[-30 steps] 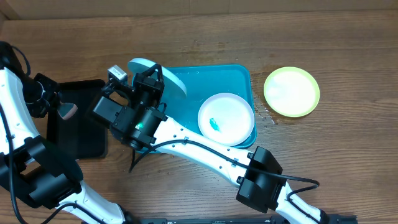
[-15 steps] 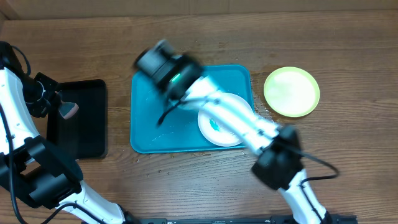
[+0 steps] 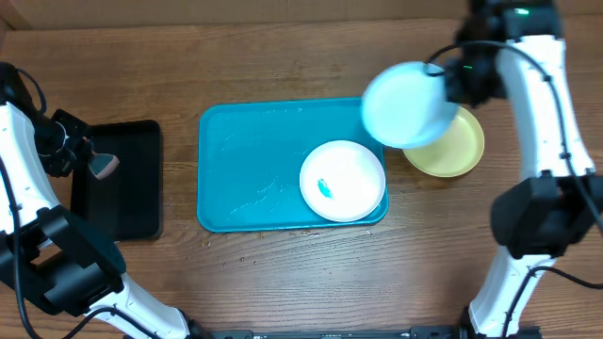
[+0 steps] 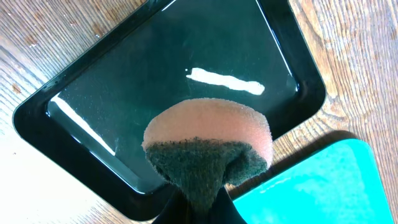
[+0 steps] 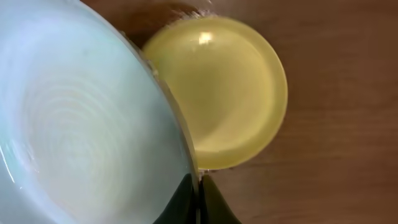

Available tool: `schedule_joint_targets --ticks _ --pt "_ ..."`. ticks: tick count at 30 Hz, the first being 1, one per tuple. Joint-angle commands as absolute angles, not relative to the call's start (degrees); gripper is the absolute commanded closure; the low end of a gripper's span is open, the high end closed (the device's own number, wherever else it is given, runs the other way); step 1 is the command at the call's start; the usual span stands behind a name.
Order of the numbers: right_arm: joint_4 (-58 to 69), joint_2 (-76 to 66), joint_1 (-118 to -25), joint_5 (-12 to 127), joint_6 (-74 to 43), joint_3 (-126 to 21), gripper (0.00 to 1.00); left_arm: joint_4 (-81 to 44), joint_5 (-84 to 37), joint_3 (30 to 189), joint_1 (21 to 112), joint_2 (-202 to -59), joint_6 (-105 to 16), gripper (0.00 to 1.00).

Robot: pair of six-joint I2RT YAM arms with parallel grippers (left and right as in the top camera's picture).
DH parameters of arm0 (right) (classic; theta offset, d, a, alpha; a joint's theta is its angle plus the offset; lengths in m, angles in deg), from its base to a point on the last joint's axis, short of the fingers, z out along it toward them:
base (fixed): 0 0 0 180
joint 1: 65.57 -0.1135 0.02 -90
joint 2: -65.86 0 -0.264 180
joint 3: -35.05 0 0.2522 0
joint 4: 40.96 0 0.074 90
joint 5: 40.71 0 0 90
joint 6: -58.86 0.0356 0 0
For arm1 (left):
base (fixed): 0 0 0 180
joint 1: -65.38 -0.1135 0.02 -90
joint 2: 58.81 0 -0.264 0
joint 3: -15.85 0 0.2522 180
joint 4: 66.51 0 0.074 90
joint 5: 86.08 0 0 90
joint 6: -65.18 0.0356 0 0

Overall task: Clean dirty plates on tray and stack at the side
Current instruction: 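Carry the white plate right and stack it on the yellow plate, then move the right gripper to the green-smeared plate rim and grip it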

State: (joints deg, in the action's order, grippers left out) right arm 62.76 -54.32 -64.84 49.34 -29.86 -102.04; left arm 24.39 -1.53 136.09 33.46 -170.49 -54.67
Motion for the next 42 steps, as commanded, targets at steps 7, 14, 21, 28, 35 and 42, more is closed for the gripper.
schedule_joint_targets --ticks 7,14,21,28,35,42 --pt "56.6 -53.7 -51.4 54.3 -29.4 -85.9 0.96 24.2 -2.3 135.8 33.6 -171.0 -53.5 0.96" --pt "50.3 -53.7 -51.0 56.5 -29.4 -81.3 0.46 24.1 -2.3 135.8 33.6 -171.0 -53.5 0.96" --pt "47.2 -53.7 -54.2 71.2 -31.2 -81.3 0.42 24.1 -2.3 135.8 33.6 -171.1 -53.5 0.96" --pt "46.5 -53.7 -64.4 73.8 -37.4 -81.3 0.43 24.1 -2.3 135.8 33.6 -171.0 -53.5 0.96" --pt "44.0 -53.7 -77.7 59.2 -38.5 -81.1 0.48 24.1 -2.3 135.8 33.6 -171.0 -53.5 0.96" --pt "40.8 -53.9 -84.0 54.0 -40.7 -78.4 0.47 24.0 -3.4 135.8 33.6 -171.0 -53.5 0.96"
